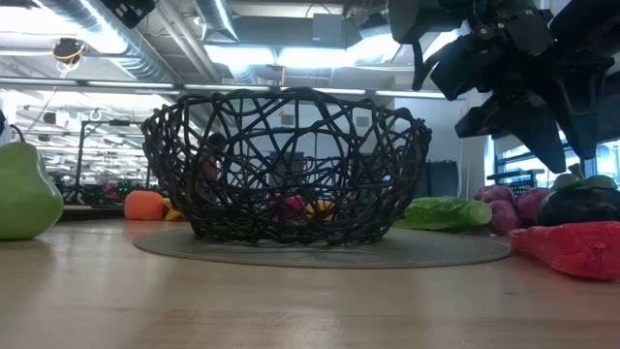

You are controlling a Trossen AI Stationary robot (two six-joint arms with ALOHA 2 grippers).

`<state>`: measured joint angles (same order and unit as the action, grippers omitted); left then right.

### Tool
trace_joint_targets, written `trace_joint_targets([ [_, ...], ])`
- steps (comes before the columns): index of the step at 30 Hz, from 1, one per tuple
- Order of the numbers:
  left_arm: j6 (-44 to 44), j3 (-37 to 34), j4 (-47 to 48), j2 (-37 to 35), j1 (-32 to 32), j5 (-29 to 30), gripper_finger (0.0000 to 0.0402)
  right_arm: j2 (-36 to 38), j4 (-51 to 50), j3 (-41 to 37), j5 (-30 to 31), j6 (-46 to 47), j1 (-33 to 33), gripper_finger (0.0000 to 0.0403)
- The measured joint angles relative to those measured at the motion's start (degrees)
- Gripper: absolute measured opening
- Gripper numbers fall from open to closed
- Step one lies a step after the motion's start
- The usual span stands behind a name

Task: Build produce basket
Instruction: Put the mangosteen into the wire basket

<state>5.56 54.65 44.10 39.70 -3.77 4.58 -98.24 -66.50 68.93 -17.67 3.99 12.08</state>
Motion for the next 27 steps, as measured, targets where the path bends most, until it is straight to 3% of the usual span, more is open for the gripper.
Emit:
trace_joint_targets([
  [8,0.0,0.0,0.0,0.0,0.0,0.0,0.0,0.1,0.6,-3.6,-1.4,0.7,0.0,0.0117],
  [27,0.0,0.0,0.0,0.0,0.0,0.0,0.0,0.0,-0.6,-3.3,-1.5,3.3,-0.9,0.0117],
])
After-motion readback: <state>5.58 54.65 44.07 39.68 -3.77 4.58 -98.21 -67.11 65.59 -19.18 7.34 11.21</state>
